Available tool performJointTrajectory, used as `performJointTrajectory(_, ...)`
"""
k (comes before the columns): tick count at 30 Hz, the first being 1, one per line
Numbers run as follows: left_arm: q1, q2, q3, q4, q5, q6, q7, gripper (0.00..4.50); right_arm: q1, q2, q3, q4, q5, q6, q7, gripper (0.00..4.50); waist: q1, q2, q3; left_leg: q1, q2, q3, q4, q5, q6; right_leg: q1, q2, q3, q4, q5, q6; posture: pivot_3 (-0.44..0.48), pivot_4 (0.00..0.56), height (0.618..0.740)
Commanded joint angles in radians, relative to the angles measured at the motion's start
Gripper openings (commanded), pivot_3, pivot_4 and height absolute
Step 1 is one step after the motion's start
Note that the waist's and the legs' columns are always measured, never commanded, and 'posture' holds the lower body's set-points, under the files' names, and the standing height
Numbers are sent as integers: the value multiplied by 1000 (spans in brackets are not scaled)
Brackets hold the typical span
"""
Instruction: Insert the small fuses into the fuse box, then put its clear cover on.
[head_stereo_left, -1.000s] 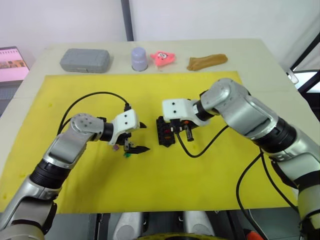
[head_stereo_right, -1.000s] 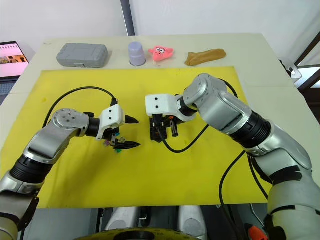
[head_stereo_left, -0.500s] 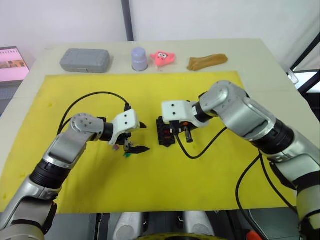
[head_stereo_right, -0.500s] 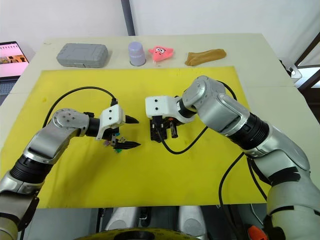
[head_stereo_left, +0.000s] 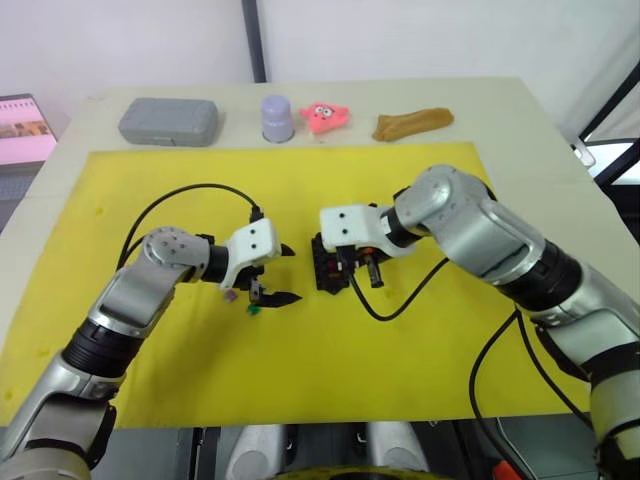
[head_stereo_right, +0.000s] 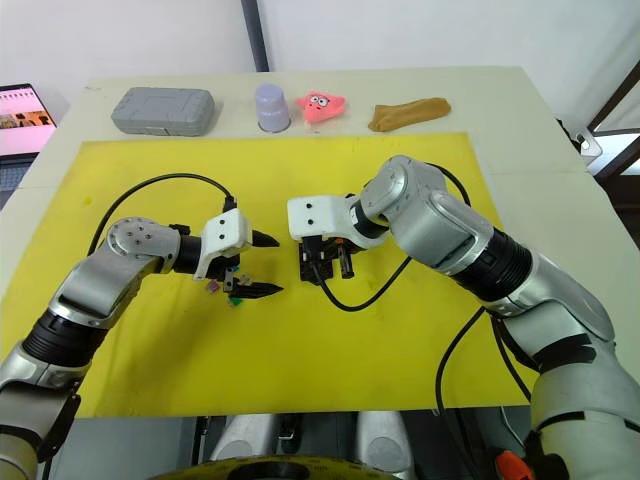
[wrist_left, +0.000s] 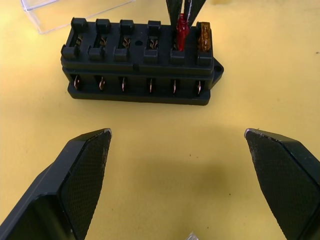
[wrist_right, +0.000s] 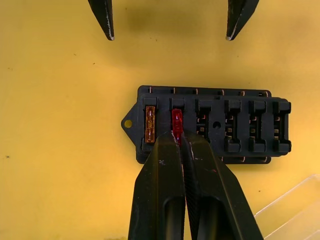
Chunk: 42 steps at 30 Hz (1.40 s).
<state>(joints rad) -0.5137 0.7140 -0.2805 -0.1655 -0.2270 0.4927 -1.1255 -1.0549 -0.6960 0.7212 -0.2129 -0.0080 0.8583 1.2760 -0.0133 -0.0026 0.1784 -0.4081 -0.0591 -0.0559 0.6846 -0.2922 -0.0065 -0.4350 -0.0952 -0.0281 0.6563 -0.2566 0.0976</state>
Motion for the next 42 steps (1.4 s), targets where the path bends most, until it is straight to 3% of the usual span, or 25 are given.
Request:
performJointTrajectory(1,-11,0,18,-24,0,-8,6,4482,4,4,18,7,-26,-9,5,0,0,0,0,0,0,0,0,0,0,0,0,0,0,0,0,0,150,731)
performJointTrajectory(15,-11,-3,14,-23,2,-13,15,4482,-52,-2,12,-15,-47,21,60,0,1,0,0,0,0,0,0,0,0,0,0,0,0,0,0,0,150,731)
performJointTrajectory(42,2,-22,8,-37,3,-6,39,4482,-80,37,116,-30,-143,59,73,0,0,0,0,0,0,0,0,0,0,0,0,0,1,0,0,0,150,731)
